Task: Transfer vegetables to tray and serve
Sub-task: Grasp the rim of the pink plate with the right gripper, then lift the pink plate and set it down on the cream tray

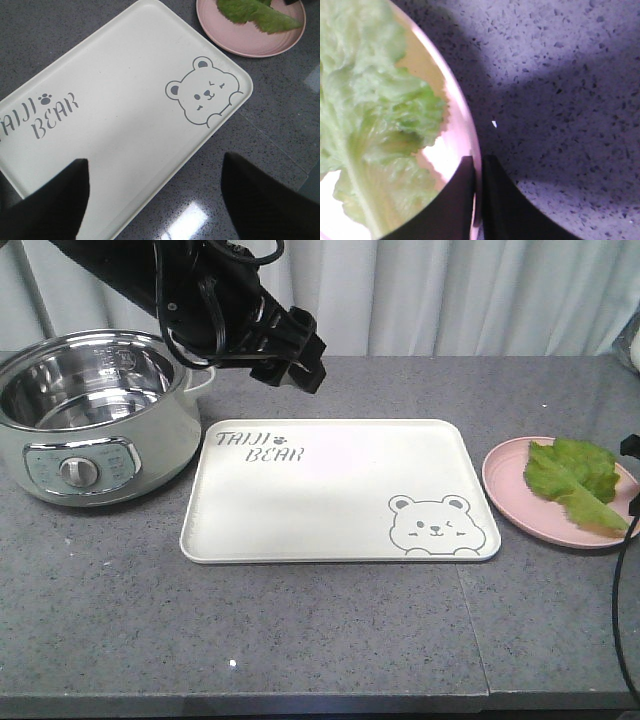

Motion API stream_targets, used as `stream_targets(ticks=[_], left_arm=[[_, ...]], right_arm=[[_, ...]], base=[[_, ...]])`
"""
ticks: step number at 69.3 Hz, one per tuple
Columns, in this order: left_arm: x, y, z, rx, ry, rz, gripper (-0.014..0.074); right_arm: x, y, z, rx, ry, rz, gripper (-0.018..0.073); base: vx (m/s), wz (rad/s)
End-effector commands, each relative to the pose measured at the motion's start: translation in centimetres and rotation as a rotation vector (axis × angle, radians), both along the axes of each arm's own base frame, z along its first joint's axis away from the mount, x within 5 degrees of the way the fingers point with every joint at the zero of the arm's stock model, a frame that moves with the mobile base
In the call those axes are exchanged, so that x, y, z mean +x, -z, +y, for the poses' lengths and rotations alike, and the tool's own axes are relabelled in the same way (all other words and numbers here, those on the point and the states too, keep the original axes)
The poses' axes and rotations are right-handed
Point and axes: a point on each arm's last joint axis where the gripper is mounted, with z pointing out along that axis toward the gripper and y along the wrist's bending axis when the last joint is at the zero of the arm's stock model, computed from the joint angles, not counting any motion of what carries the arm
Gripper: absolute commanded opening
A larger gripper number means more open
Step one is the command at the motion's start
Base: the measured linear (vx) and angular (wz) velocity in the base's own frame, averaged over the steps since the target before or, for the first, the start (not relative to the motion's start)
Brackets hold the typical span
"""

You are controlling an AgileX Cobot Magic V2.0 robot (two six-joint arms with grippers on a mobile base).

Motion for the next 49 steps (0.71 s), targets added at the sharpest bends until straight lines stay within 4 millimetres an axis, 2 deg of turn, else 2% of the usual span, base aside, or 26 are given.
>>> stream_targets(ticks=[1,23,33,42,49], left_arm=[[-1.5,-2.5,0.5,-0.063,0.002,-0.062,0.0534],[-1.5,-2.5,0.5,-0.063,0.000,-0.061,0.0534],[-1.5,-2.5,0.5,-0.063,0.000,-0.061,0.0534],[-1.5,-2.5,0.6,-0.061,-0.001,-0.063,0.0534],[-1.4,-2.5,0.6,-0.059,-0.013,-0.062,0.0534]], right_arm=[[0.0,-3.9,-0.2,-0.042,0.025,-0.136,-0.0008],[0.0,-7.0,0.5,-0.018,0.034,-0.295,-0.0006],[0.1,-8.1,1.4,0.060,0.012,-0.357,-0.0006],[0.7,-8.6,3.7,0.164,-0.071,-0.401,-0.0004],[1.4,-8.8,6.6,0.199,-0.178,-0.423,-0.0004]], base=[[0.00,0.00],[0.00,0.00],[0.00,0.00],[0.00,0.00],[0.00,0.00]])
